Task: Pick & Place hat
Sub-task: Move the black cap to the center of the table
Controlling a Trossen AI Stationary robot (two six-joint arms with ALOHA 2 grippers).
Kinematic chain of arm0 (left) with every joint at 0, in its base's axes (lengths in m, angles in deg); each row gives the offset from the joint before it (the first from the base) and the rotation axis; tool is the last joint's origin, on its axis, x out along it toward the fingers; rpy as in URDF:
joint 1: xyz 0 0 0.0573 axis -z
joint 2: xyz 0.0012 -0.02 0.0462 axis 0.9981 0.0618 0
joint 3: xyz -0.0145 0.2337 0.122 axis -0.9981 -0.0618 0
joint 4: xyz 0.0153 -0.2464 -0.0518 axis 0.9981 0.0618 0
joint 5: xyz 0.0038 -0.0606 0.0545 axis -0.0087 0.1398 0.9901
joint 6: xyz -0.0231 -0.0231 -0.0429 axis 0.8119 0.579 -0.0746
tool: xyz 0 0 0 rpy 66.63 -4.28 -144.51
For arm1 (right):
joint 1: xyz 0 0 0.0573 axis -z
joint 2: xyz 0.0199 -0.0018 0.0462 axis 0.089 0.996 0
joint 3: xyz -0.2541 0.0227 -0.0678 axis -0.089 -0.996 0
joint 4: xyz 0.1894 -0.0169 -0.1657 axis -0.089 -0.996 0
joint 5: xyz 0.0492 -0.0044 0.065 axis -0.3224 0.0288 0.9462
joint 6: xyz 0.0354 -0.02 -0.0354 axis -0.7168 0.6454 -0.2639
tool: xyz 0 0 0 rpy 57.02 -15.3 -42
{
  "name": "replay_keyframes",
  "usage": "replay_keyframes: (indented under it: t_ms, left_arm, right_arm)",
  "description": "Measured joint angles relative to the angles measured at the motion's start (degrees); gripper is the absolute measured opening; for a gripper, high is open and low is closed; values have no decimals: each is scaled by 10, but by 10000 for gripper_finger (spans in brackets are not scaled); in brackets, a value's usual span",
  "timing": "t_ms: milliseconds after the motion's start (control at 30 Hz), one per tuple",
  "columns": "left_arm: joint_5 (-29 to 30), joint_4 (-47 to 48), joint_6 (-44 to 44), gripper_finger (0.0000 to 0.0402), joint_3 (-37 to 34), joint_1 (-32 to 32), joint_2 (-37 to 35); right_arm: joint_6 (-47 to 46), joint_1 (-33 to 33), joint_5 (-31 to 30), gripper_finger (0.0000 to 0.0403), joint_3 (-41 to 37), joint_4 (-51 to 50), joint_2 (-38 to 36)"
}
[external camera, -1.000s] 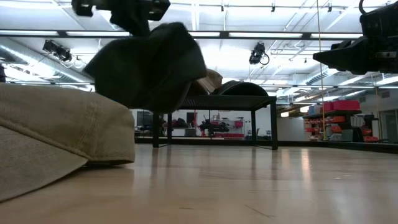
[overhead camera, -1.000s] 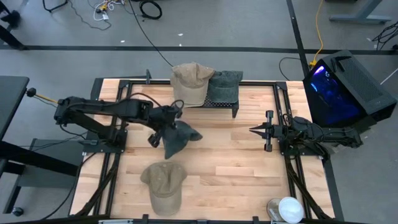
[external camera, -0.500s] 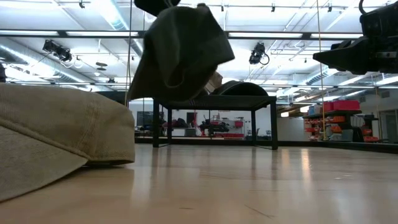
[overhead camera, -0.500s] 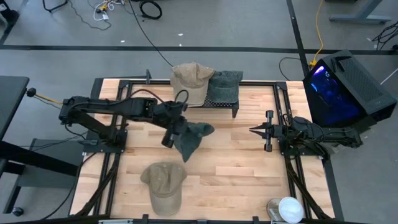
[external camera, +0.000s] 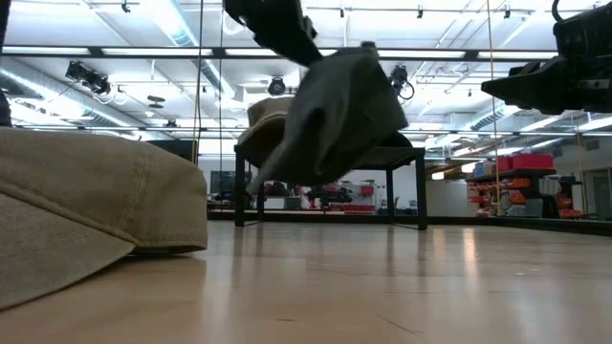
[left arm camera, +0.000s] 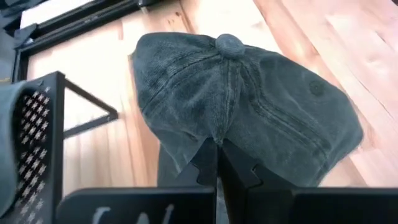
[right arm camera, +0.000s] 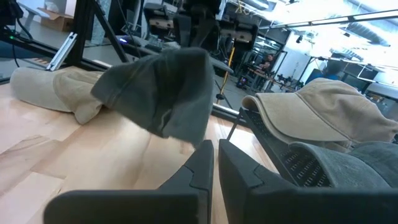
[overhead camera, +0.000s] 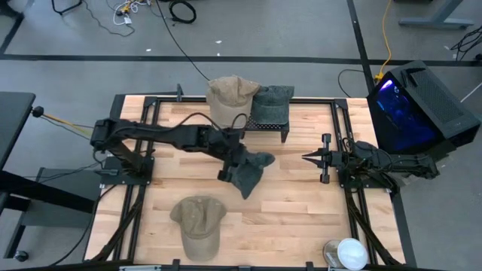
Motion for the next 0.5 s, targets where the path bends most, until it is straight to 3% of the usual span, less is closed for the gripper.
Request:
replay_keyframes:
  t_ms: [500]
  left_arm:
    - [-38, -116, -1, 9, 1, 0, 104]
  right_arm:
    - [0, 0, 0, 29, 0, 1, 0]
